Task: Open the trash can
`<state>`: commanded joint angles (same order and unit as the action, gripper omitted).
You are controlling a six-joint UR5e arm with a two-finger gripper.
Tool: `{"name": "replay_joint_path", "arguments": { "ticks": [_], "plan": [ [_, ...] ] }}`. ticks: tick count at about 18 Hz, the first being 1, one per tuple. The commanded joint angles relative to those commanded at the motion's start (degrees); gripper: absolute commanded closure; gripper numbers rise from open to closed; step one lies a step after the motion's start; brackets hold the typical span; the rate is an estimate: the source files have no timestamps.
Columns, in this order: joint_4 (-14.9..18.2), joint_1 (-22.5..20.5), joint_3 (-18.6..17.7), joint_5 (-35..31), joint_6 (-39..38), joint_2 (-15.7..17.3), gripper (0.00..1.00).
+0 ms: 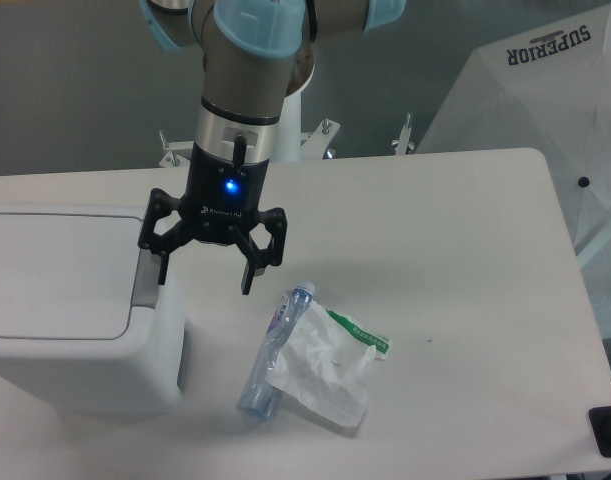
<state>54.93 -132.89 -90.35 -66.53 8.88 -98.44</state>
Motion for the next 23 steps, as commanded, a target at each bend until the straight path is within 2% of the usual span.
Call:
{"name": "replay_joint_path", "arguments": {
  "ticks": [23],
  "plan": [
    [-0.3, 0.6, -0.8, -0.2, 0.0, -0.6, 0.00]
  ]
}}
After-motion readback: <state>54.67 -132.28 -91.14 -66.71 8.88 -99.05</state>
